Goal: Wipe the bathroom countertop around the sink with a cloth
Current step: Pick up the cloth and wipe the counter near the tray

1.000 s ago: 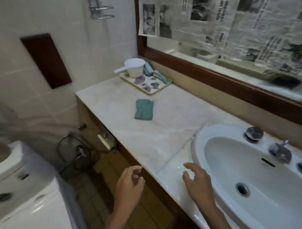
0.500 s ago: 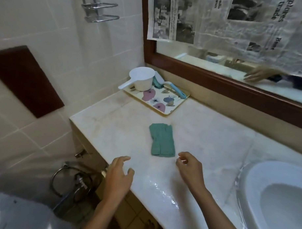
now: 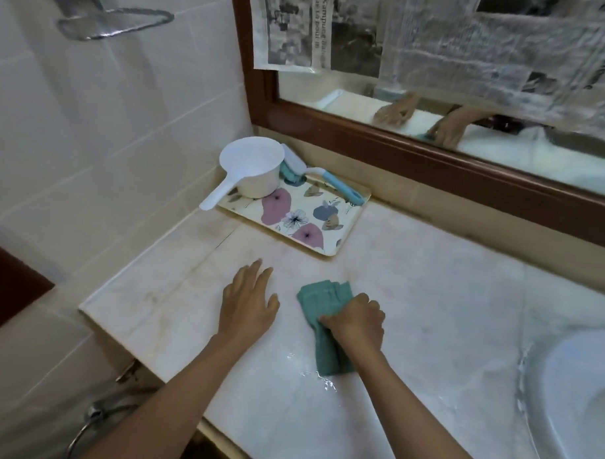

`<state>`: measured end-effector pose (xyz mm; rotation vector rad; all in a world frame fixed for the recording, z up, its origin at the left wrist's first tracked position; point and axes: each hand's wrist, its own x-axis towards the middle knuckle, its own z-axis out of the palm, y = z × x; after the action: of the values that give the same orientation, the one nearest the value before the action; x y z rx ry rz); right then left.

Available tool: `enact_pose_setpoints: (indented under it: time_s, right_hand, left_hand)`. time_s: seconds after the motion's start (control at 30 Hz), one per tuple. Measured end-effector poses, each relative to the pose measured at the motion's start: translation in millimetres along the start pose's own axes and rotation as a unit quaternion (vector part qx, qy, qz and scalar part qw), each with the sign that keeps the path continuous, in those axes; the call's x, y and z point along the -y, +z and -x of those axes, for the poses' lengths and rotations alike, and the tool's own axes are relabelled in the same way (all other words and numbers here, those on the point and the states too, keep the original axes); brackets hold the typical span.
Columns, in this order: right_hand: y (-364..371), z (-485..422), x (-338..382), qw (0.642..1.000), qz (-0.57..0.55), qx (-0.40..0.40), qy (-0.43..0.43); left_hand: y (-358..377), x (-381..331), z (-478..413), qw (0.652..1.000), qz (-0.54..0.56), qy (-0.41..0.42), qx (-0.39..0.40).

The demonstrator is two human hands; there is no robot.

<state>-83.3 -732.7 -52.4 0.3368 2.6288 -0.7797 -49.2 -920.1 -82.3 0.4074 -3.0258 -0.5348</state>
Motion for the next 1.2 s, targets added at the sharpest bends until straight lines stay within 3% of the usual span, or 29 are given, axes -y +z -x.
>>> enact_pose_setpoints:
  time_s: [0.13,0.33,0.53,0.63,0.83,1.0,1.2]
  right_hand:
    - [0.5,-9.0,10.4,0.998,-0.012,0.053,0.030]
    - [-4.6,-19.1,15.3,0.997,-0.023,0.059,0.031]
    - [-34.3,-38.9,29.8,0.973,-0.110,0.202,0.012]
    - [-60.8,-63.4,49.3,0.961,-0.139,0.237,-0.037]
    - [-94.5,-128.2,139.1,0.956,0.009,0.212,-0.203]
    - [-69.1,-169.6,190.1,0.941,0.140,0.191,-0.241]
    - [-27.9,-198.0,182.7,0.929,0.237,0.122,-0.258]
  left_hand:
    - [12.7,15.9,-11.2,0.999,-0.015,0.012,0.046]
    - [27.0,27.1,-10.8,0.998,-0.031,0.039,0.031]
    - [29.5,27.8,-12.0,0.998,-0.032,0.048,0.015]
    - [30.6,27.3,-11.8,0.998,-0.030,0.045,0.009]
    - [33.5,26.8,-11.2,0.998,-0.033,0.049,-0.006]
    - [35.8,27.6,-11.6,0.998,-0.038,0.043,-0.007]
    - [34.3,26.5,-12.1,0.999,-0.037,0.039,0.000]
